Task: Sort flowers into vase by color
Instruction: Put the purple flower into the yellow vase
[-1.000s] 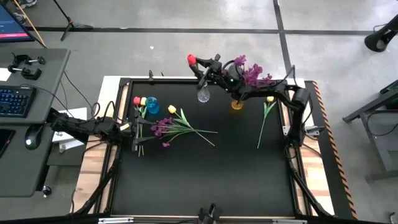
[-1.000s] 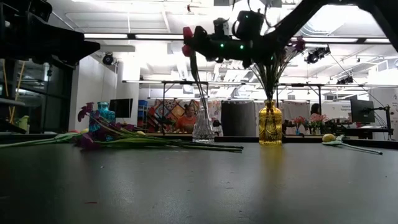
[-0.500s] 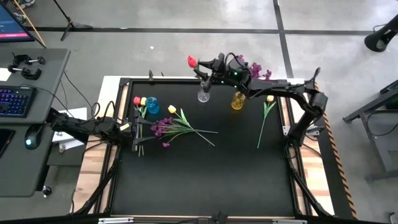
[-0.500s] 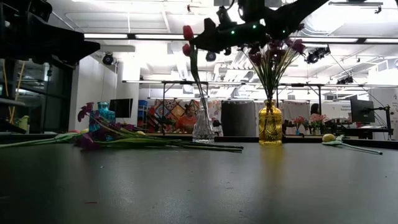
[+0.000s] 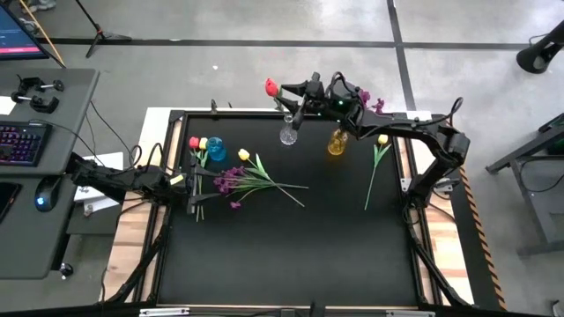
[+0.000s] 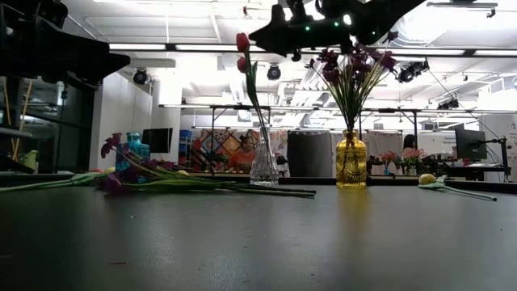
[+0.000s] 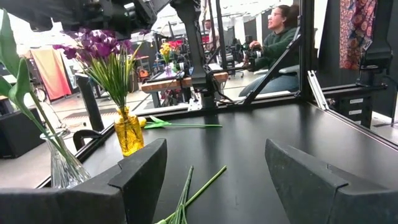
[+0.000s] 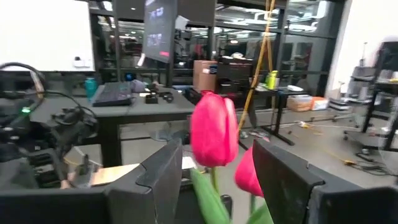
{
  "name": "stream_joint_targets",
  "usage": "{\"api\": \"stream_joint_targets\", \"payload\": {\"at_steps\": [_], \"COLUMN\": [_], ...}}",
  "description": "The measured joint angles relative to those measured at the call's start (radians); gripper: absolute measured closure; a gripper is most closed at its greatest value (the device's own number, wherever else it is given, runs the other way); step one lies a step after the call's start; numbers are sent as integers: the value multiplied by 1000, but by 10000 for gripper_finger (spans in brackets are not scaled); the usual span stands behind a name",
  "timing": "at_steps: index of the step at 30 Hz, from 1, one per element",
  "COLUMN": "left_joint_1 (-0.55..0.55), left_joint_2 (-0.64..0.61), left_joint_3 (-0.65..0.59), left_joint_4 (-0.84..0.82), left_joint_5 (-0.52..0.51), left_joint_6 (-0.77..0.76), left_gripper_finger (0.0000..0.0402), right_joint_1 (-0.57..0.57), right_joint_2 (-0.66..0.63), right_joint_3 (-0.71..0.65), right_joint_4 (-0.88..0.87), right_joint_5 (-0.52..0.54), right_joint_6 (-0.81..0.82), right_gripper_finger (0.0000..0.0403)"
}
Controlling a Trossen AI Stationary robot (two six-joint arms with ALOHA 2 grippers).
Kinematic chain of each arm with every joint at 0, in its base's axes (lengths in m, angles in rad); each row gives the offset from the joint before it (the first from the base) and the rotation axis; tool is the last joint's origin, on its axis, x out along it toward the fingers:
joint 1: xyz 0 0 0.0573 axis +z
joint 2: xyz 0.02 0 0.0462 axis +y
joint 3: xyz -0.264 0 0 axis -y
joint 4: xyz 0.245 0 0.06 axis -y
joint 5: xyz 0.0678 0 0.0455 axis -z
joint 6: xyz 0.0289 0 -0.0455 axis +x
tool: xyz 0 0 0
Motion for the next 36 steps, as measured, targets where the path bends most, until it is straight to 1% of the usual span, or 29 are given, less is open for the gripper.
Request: {"api": "stream_joint_targets", "payload": {"at_steps": [4,11,16,21,23,26,29,31,36], "left_joint_1": [0,0,0,0,0,0,0,0,0], "left_joint_2": [0,0,0,0,0,0,0,0,0], "left_joint_3": [0,0,0,0,0,0,0,0,0], "left_joint_4": [0,0,0,0,0,0,0,0,0], "left_joint_5": [0,0,0,0,0,0,0,0,0], "left_joint_6": [0,0,0,0,0,0,0,0,0], "left_gripper_finger": [140,140,140,140,140,140,140,140,140], "right_joint_1": [0,3,5,23,36,54,67,77,102], "right_joint_2": [-5,-79,-134,-141,-142,-142,-142,-142,-142], "right_joint_3": [0,0,0,0,0,0,0,0,0], "right_joint_4": [2,10,8,-8,-22,-69,-125,-181,-341], "right_joint_5": [-77,-115,-209,-332,-350,-386,-468,-516,-595], "right_joint_6": [2,-15,6,29,29,29,19,-1,-55], "right_gripper_finger": [217,217,217,217,217,217,217,217,217]}}
